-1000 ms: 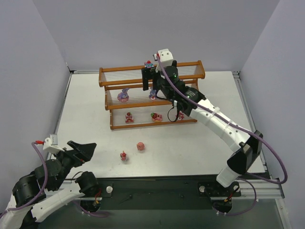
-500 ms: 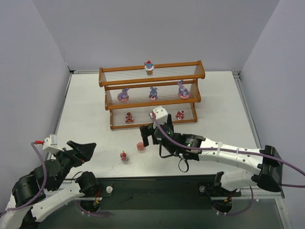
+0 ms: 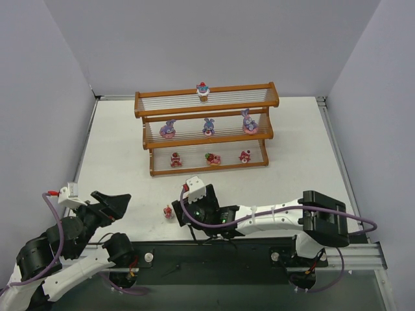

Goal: Place and organize the plastic toys onto the shelf

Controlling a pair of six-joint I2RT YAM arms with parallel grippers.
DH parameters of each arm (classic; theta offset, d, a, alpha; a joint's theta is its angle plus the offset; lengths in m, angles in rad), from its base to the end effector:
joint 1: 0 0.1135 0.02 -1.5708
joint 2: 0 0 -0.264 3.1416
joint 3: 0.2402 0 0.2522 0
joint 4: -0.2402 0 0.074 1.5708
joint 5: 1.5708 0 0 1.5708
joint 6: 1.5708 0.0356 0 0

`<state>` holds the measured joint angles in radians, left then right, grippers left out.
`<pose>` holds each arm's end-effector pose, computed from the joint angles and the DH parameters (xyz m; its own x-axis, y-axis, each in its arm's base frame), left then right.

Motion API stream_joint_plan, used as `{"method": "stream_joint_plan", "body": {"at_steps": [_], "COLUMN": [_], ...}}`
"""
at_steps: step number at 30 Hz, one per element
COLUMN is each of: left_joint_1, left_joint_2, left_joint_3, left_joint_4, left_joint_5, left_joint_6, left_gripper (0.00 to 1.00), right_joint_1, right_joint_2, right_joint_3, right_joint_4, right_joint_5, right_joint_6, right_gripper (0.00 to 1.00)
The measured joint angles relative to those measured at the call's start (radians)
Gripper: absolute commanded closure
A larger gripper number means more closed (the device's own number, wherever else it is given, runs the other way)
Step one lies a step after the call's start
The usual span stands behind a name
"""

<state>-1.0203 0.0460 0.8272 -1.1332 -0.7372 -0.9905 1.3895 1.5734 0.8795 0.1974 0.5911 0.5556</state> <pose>0.0111 0.0277 0.3061 -0.3505 -0.6125 -0.7085 0.0142 0.7529 -0.6579 0.0805 0.3293 0.2176 -0.4572 -0.0649 -0.8870 -0.5735 0.7838 0.2382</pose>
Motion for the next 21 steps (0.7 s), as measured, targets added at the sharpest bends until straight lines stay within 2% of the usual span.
{"method": "stream_joint_plan", "body": {"at_steps": [9,19,21], "left_joint_1": [0.000,-0.006,-0.006], "left_joint_2": [0.000,0.000,0.000], "left_joint_3": [0.000,0.000,0.000], "left_joint_4": [0.000,0.000,0.000], "left_joint_5": [0.000,0.000,0.000], "left_joint_6": [0.000,0.000,0.000], "left_gripper": [0.03,0.03,0.03], "right_joint_1": [-0.001,-0.048,-0.058], "right_joint_2": [0.182,0.207,0.218], "right_joint_3": [0.000,-0.021,-0.026], "right_joint_4": [0.082,0.178,0.204], "right_joint_5": [0.090,0.150,0.154], "right_joint_6": [0.170,0.233,0.232], "right_gripper": [0.07,0.17,0.22]}}
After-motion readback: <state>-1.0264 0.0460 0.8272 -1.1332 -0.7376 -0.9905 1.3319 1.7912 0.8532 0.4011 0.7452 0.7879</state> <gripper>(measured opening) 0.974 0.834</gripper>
